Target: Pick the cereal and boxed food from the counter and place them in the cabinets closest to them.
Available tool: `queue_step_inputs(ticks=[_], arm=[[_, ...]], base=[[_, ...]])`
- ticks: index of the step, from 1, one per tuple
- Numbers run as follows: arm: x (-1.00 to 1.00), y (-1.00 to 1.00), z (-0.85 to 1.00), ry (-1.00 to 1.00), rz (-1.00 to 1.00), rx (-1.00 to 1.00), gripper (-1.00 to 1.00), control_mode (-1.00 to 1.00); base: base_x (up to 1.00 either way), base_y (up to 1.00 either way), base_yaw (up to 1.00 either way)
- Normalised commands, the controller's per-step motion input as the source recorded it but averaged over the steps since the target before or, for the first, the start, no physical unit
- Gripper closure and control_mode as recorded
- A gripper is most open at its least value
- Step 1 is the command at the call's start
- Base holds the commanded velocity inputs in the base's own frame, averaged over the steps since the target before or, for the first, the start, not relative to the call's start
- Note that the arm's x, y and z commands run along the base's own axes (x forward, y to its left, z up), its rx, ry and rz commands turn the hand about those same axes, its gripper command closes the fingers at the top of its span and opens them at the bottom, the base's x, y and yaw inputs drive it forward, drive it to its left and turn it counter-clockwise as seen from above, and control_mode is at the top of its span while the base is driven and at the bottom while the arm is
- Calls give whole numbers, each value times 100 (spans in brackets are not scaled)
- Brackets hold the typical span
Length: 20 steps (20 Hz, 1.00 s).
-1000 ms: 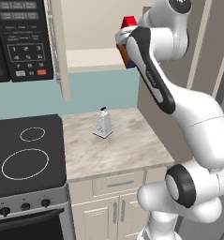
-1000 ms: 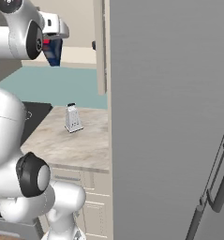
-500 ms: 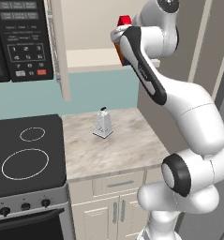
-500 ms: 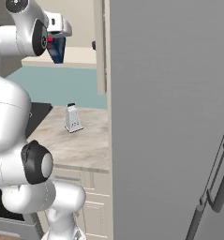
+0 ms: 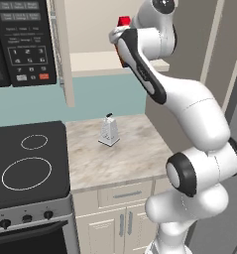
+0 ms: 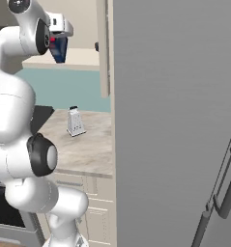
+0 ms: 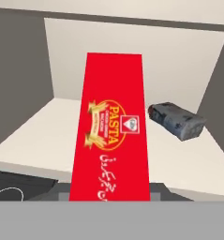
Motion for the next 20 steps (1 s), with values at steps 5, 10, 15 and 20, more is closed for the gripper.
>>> queue_step_inputs(ticks=[5, 10, 15, 20], arm=[[19, 12, -20, 0, 0, 0, 100, -100], [38, 6, -9, 0, -1, 0, 100, -100], [46, 2, -4, 0, -2, 0, 100, -100], [49, 1, -5, 0, -2, 0, 100, -100]], base=[[0, 0, 0], [0, 0, 0], [0, 0, 0], [0, 0, 0]])
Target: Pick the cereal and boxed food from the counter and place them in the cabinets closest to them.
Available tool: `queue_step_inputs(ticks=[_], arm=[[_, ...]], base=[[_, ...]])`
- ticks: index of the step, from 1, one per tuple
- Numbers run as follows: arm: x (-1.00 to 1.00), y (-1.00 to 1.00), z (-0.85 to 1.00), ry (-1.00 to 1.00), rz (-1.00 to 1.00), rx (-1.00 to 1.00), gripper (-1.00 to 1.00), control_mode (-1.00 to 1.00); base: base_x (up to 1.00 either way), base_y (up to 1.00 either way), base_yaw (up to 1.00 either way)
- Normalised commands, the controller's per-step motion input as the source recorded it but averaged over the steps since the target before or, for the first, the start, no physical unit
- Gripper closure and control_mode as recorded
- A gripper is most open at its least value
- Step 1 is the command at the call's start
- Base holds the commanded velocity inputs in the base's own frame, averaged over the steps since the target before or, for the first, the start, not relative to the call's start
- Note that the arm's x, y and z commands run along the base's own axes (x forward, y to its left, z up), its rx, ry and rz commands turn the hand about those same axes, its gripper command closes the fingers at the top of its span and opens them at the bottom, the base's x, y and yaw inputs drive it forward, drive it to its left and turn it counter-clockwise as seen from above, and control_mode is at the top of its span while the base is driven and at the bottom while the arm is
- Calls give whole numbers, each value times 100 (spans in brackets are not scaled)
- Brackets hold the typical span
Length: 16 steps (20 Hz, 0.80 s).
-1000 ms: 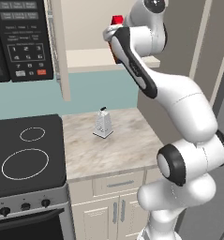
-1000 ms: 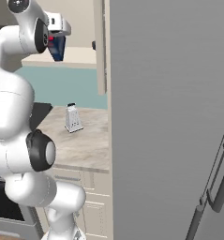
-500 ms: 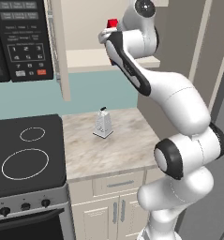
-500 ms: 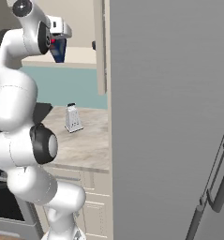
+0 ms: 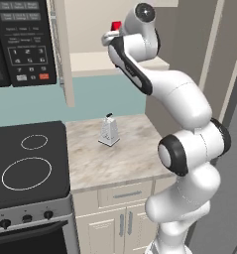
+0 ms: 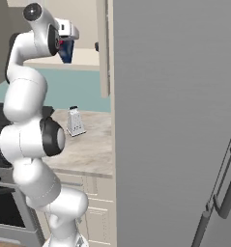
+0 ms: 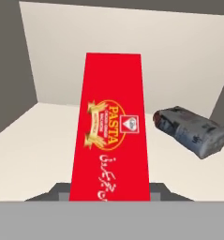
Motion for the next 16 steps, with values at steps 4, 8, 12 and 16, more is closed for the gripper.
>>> queue_step_inputs(ticks=[4, 8, 12, 16], arm=[[46, 0, -5, 0, -2, 2, 100, -100], [46, 0, -7, 0, -2, 2, 100, -100], [49, 2, -6, 0, -2, 2, 100, -100], [49, 4, -9, 0, -3, 1, 100, -100]], base=[[0, 0, 0], [0, 0, 0], [0, 0, 0], [0, 0, 0]])
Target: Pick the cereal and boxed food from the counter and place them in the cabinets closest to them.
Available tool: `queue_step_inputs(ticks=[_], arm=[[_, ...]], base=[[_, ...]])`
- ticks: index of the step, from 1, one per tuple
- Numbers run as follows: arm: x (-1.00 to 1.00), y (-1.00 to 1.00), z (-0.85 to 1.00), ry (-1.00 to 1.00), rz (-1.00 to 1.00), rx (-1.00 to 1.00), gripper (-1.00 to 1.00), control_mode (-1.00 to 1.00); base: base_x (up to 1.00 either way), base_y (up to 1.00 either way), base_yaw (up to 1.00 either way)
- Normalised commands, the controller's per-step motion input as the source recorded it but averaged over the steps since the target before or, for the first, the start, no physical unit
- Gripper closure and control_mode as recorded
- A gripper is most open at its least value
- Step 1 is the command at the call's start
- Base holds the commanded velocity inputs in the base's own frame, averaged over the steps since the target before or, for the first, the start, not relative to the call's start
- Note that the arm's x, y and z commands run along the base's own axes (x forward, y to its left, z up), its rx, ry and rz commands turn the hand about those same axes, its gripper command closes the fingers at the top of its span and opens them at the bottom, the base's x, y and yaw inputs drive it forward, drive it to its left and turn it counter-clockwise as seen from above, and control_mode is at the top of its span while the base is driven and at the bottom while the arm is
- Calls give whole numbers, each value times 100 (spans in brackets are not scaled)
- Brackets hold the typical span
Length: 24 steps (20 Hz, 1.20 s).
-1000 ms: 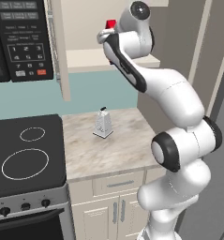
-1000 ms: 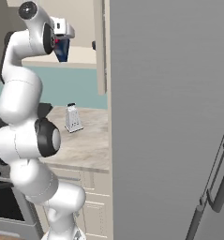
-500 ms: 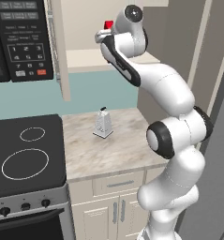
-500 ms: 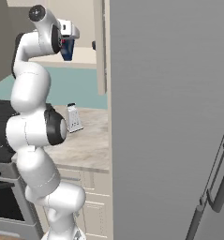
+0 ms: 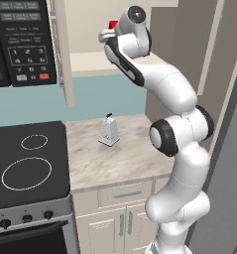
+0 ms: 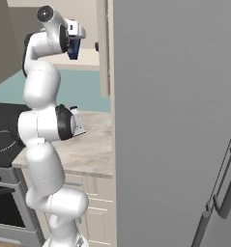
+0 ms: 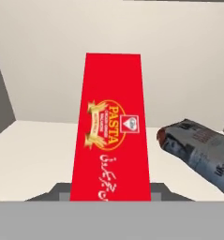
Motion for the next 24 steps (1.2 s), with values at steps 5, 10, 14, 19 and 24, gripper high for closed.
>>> queue_step_inputs(ticks=[5, 10, 14, 19, 24], arm=[[44, 6, -14, 0, -2, 1, 100, -100], [39, 7, -15, 0, -2, 0, 100, -100], [32, 6, -11, 0, -1, 0, -100, -100], [21, 0, -1, 0, 0, 1, -100, -100], [21, 0, 0, 1, 0, 0, -100, -100]], base=[[0, 0, 0], [0, 0, 0], [0, 0, 0], [0, 0, 0], [0, 0, 0]])
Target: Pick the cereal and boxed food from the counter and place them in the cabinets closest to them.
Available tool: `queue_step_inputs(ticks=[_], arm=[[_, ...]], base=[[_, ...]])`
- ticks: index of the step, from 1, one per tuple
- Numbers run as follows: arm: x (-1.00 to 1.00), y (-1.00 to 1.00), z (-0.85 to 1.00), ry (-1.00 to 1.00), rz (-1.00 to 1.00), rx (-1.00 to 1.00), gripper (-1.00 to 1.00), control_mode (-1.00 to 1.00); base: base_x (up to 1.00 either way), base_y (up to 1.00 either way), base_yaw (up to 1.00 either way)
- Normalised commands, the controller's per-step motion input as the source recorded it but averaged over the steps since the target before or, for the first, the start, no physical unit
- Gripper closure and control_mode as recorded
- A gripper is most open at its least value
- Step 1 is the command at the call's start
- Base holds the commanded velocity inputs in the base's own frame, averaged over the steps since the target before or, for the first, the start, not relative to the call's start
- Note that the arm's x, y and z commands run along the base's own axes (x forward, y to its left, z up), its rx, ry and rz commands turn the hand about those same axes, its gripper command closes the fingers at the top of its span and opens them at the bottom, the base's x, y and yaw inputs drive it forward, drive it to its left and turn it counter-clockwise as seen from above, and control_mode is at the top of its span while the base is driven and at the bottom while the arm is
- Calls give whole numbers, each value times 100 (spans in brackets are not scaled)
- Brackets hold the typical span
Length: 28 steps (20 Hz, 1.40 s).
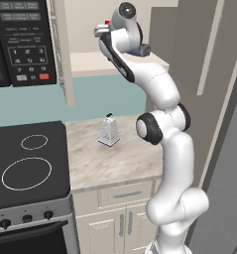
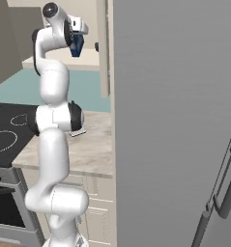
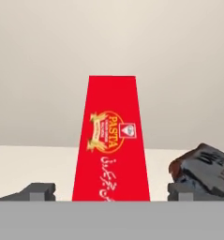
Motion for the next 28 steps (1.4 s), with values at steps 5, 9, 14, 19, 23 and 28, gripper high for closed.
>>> queue_step_inputs(ticks=[5, 9, 14, 19, 23, 28], arm=[[22, 1, 0, 0, -1, 0, -100, -100], [20, 1, 1, 0, -1, 1, -100, -100], [8, 3, 8, 0, -1, 0, -100, -100], [-3, 2, 29, -2, -2, 1, -100, -100], [-40, 0, 52, 0, -6, 5, -100, -100], [-72, 1, 35, 0, -4, 2, -100, -100]], base=[[0, 0, 0], [0, 0, 0], [0, 0, 0], [0, 0, 0], [0, 0, 0], [0, 0, 0]])
